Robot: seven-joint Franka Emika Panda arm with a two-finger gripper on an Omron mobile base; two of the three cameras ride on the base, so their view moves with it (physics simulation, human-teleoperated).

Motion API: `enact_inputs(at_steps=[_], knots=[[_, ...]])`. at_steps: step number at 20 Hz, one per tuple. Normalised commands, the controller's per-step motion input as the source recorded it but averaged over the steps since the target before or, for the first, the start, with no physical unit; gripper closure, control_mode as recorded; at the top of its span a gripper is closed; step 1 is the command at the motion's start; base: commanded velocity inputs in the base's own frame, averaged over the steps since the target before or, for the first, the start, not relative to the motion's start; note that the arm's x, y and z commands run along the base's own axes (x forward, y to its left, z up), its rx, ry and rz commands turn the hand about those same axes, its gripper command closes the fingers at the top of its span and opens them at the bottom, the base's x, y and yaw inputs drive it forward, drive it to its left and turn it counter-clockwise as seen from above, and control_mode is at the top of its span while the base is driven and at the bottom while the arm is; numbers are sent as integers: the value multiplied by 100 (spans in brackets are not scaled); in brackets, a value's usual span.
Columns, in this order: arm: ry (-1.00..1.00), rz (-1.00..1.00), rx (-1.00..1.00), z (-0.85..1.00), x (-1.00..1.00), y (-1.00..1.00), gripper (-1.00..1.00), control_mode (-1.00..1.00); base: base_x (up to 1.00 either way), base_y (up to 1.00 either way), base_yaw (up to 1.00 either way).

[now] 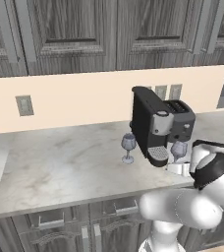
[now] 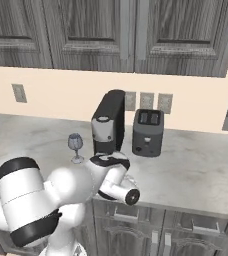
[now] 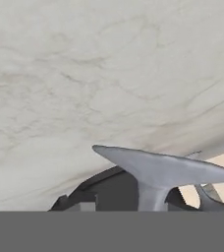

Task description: Retrieve the wine glasses from the counter and place one next to each plate.

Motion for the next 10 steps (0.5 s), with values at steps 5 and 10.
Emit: enact_inputs(at_steps=[5,10], knots=[[-14,-3,7,48,-32,-14,100,-100,0,0,0],[-38,0,22,100,-76,-56,100,-100,0,0,0]])
